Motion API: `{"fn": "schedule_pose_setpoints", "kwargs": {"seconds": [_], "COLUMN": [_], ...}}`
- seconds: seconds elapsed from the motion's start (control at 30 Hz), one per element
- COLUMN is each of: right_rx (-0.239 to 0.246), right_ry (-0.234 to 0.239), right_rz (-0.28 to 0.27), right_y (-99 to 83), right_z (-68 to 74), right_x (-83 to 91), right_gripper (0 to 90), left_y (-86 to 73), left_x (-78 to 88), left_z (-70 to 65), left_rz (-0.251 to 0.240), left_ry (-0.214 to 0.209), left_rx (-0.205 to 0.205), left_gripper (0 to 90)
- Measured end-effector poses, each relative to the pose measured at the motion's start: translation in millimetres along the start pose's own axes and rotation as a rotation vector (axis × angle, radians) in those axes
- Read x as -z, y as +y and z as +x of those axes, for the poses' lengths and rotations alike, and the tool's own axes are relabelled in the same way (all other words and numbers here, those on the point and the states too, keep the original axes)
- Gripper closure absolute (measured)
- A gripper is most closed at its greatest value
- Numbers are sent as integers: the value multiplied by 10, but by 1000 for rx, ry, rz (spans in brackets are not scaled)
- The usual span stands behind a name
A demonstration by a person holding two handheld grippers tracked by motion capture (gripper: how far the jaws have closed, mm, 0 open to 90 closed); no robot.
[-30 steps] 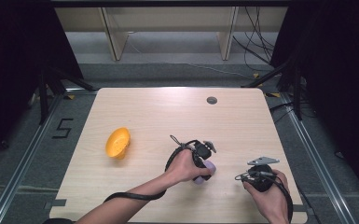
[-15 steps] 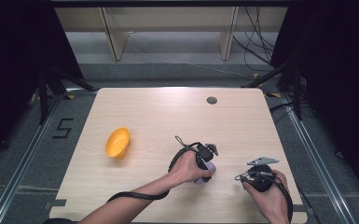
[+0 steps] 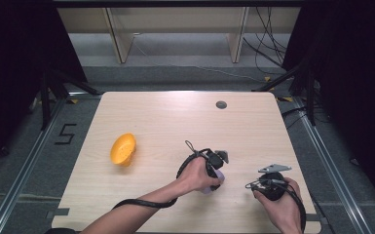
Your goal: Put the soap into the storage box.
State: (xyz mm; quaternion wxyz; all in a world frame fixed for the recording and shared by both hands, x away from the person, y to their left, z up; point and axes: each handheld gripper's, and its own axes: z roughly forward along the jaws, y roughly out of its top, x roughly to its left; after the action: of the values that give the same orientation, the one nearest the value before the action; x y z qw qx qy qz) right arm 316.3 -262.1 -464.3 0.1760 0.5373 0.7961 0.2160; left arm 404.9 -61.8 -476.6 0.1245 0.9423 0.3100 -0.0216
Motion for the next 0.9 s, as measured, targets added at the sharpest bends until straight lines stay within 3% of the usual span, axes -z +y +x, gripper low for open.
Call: {"fn": "schedule_pose_setpoints", "kwargs": {"seconds": [0.57, 0.9], "right_rx": [-8, -9], "right_ry": [7, 5], "right_rz": [-1, 0], "right_y": [0, 0], "right_z": [5, 5], "right_x": [-5, -2], "right_gripper": [577, 574], "left_y": [0, -48], "left_x": [12, 80], "left_z": [-9, -38], "left_rz": [5, -37], "left_ry": [5, 6], "left_rx": [-25, -52], "left_gripper": [483, 488]}}
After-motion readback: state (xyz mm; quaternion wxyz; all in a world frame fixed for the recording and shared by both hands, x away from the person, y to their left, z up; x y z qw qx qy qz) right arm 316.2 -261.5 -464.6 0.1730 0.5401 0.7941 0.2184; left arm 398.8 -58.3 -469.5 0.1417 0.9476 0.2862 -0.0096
